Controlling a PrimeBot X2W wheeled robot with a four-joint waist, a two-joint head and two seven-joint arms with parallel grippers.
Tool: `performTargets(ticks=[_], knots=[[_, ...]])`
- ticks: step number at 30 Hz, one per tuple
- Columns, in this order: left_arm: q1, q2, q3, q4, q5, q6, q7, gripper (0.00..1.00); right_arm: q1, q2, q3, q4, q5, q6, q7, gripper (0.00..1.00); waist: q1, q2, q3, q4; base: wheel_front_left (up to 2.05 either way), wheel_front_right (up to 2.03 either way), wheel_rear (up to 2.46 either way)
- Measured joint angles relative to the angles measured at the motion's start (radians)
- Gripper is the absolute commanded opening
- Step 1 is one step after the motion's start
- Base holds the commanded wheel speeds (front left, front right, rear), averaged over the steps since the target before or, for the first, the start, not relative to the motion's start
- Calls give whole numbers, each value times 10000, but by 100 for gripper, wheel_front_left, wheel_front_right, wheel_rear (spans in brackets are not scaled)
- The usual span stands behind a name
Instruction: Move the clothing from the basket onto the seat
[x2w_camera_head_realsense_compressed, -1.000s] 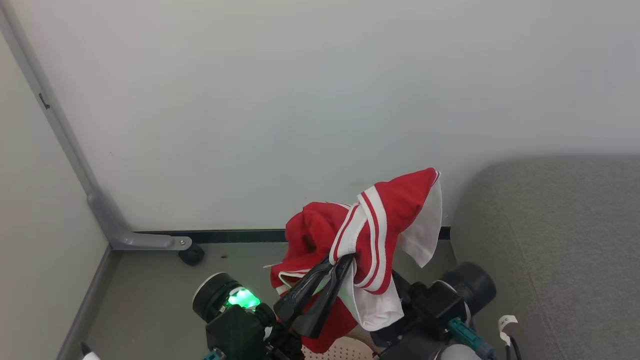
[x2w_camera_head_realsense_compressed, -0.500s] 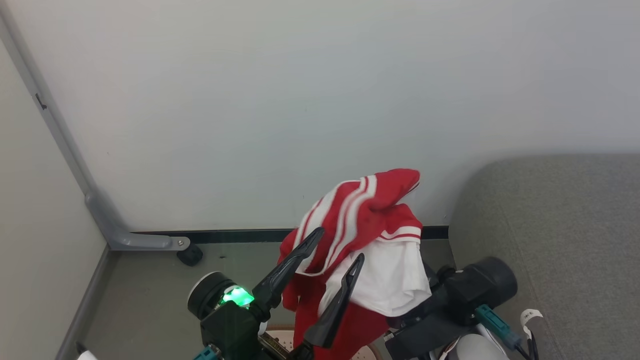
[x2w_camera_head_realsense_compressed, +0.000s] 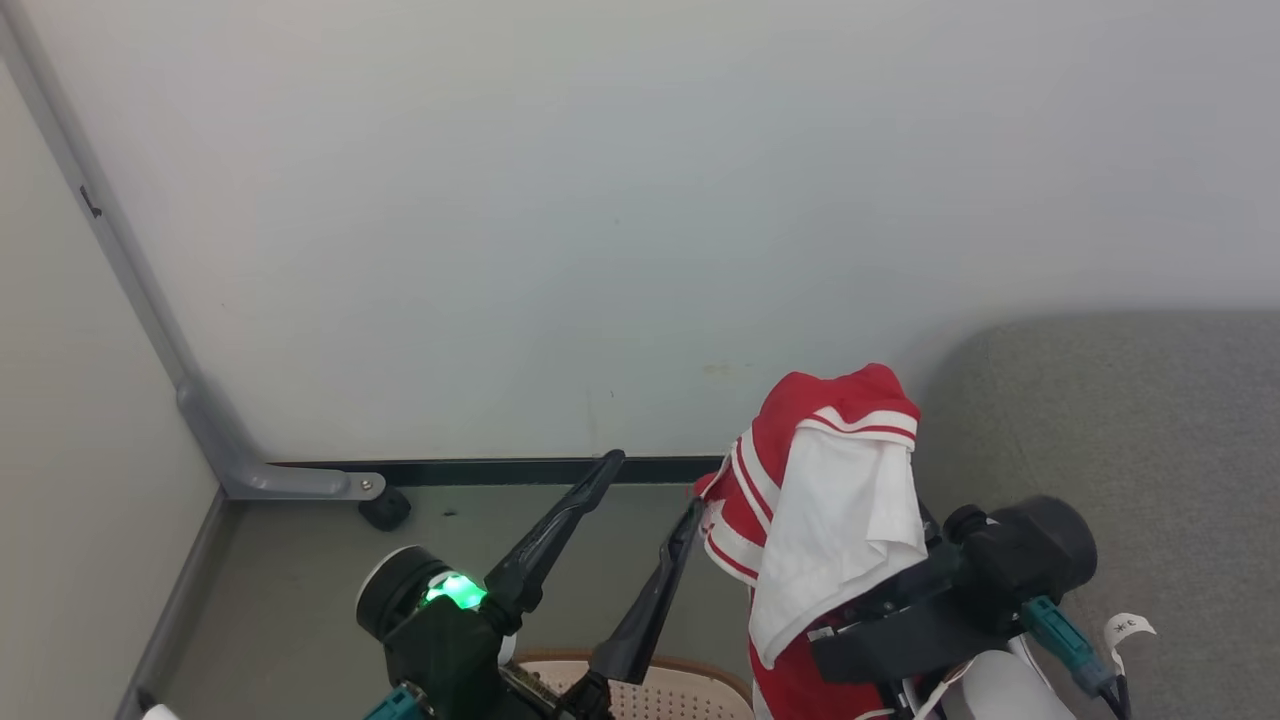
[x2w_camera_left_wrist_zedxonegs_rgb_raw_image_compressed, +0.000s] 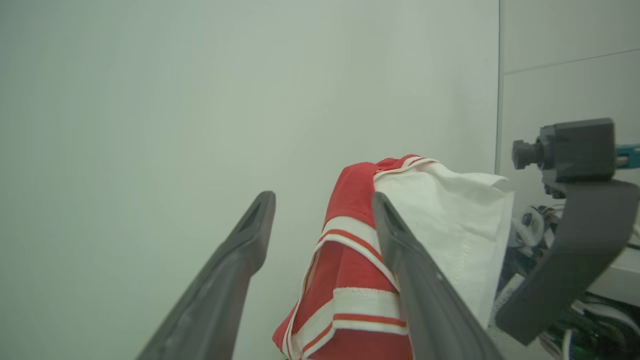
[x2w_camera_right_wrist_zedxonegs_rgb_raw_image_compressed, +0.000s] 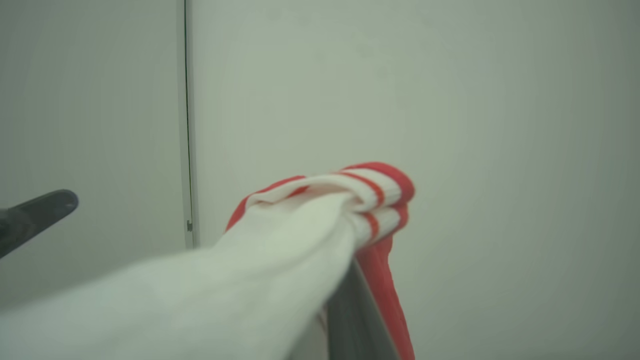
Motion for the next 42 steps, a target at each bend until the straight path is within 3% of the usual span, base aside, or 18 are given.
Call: performTargets(ticks=[18,30,42], knots=[[491,40,1283,1064,-75,692,0,100,552,-543,-1066,-840,-104,176,0,0,0,0,-50,14,0,0,0],[760,29,1457,1407,-90,671,0,100,940,-610,-1478,-1076,-245,265,0,0,0,0,-92,18,0,0,0],[1636,224,1039,1465,-17,278,0,100,1257,-857,-2084,-1421,-474,263,-2,0,0,0,-117,-122,0,0,0]])
